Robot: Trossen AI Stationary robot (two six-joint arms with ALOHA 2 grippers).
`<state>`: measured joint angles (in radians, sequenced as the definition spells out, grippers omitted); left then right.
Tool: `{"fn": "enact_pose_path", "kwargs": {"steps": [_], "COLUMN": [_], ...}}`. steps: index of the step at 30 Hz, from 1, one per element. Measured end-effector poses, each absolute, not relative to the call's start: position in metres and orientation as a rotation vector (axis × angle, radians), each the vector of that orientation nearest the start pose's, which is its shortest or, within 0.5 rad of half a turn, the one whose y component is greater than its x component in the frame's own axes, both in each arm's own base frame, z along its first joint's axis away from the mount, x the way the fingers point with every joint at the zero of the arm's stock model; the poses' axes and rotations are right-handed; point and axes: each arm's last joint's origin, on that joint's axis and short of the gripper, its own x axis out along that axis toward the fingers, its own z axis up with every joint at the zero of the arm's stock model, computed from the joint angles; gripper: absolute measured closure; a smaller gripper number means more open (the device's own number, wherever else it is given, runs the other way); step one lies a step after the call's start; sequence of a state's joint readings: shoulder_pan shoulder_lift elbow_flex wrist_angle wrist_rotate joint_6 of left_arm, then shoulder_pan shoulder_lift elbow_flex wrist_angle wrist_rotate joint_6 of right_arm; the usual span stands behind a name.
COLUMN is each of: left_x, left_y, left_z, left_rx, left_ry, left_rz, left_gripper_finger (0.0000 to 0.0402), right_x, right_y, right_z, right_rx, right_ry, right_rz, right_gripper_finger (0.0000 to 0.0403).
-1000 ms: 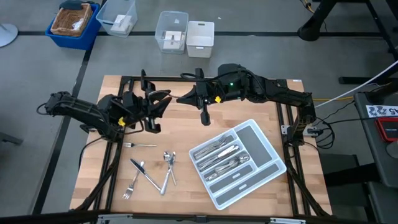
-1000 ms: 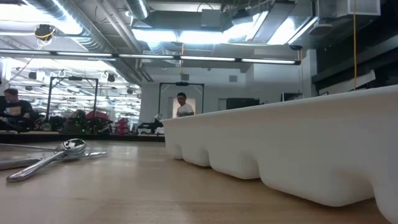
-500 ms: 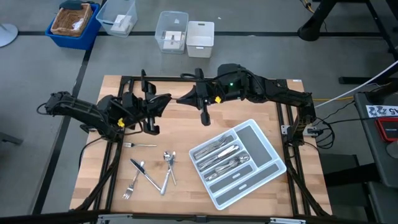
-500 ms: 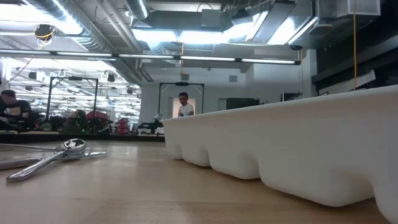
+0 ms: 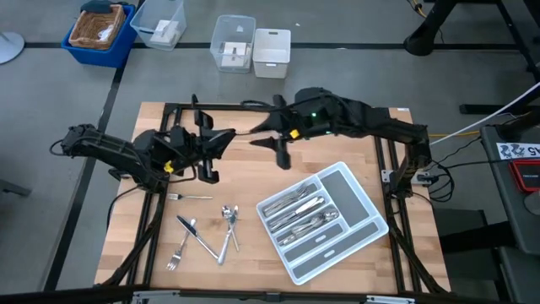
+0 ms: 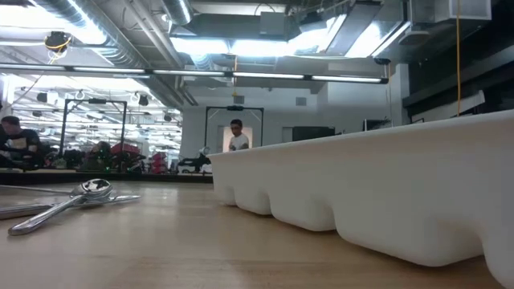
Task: Sort silverware
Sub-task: Put the silver spoon into the silverware tray
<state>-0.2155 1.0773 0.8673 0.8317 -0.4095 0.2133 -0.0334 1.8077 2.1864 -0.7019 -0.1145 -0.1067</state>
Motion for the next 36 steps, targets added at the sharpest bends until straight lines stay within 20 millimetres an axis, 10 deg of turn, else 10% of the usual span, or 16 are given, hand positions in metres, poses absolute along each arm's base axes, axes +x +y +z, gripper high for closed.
{"fn": "enact_pose_path", "kwargs": {"steps": [11,19,28,36], "left_x": [0.239,0.298,0.4,0.449], "left_y": [-0.038,-0.043,-0.064,-0.068], "left_z": [0.366,0.313,0.282,0.249], "left_rx": [-0.187,-0.623,-0.748,-0.74], "left_ry": [-0.263,-0.053,0.266,0.683], "left_rz": [0.199,0.043,-0.233,-0.147], "left_gripper_finger": [0.0402,0.0401,0.0401,0.0401], "right_x": [0.291,0.236,0.226,0.227], "right_y": [-0.009,-0.007,-0.007,-0.006], "right_z": [0.485,0.487,0.487,0.486], "right_rx": [-0.159,-0.092,-0.074,-0.058], "right_ry": [0.676,0.878,0.918,0.917], "right_rz": [0.066,0.05,0.053,0.085], "right_gripper_finger": [0.0278,0.0278,0.0278,0.0278]}}
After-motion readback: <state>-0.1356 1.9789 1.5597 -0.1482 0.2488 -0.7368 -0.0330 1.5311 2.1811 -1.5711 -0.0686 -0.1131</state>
